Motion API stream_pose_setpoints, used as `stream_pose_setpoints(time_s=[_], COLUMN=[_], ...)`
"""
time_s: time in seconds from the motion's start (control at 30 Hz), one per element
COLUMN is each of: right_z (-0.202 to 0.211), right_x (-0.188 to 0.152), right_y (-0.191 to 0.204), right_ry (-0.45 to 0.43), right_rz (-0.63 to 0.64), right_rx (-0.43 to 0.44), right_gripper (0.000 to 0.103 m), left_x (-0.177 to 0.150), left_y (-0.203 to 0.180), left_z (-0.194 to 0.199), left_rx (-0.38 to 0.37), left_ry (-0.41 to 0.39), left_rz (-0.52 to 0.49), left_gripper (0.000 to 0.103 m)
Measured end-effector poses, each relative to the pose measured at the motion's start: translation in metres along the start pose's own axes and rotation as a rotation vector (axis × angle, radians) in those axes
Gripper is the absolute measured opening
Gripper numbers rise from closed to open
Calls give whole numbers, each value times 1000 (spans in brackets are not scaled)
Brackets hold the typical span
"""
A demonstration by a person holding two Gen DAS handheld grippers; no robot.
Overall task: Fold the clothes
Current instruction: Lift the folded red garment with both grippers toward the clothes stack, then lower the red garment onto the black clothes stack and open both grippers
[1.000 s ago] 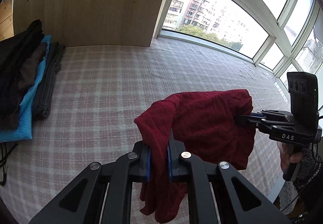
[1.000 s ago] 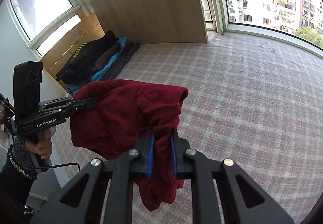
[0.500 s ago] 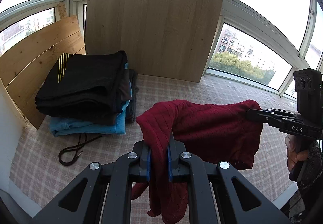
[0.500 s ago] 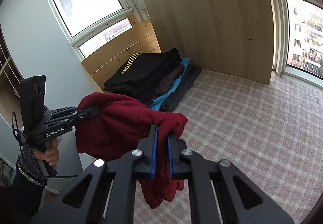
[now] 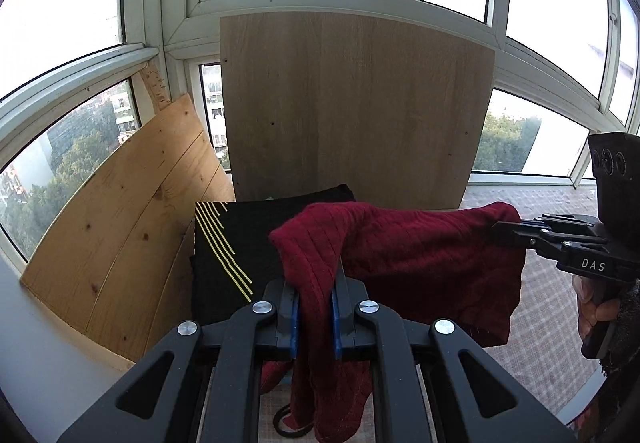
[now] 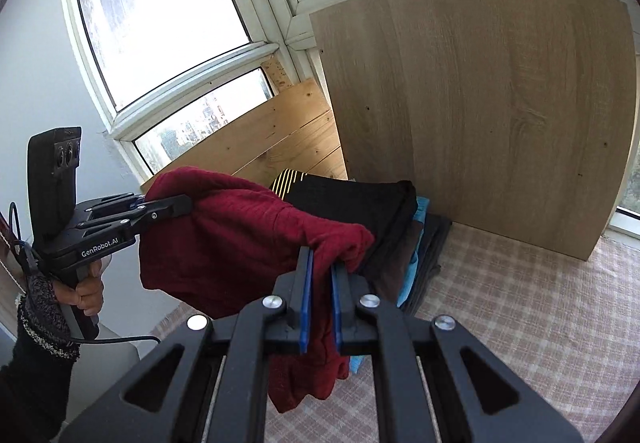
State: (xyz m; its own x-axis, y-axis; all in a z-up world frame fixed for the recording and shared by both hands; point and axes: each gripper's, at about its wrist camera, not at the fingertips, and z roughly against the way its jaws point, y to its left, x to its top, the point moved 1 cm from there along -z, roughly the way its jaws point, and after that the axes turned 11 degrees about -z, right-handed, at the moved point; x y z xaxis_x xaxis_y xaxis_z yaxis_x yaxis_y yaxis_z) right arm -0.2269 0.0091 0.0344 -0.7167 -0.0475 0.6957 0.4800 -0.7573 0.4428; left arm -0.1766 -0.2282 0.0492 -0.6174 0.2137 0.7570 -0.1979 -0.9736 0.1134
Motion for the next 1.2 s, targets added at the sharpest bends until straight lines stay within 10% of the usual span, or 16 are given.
stream_pose_setpoints(time_s=[0.2,0.4,0.6,1.07,1.13,1.2], right_z=[-76,-167,-125,-188,-199,-203], right_x=[45,14,23,40,38,35], right_y=[13,-26,-43,-69,-68,-64], right_ry=[28,331,231,413,426,410], right_rz=[24,-47,-115,-280,-287,-274], right_rx=[-22,-60,-14,55,76,99], right_gripper=[8,11,18,35,35,31], left_x=[3,-37,-29,-12,-14,-18], left_y=[62,90,87,102,102,102], left_z=[-55,-139,-103,-144,-159,-168], left_rx=[1,17,95,77,64,48], left_ry=[41,244,153,248,267,274], left_rz=[13,67,6,-32,-33,-22], left_gripper=[12,21,29,45,44,17])
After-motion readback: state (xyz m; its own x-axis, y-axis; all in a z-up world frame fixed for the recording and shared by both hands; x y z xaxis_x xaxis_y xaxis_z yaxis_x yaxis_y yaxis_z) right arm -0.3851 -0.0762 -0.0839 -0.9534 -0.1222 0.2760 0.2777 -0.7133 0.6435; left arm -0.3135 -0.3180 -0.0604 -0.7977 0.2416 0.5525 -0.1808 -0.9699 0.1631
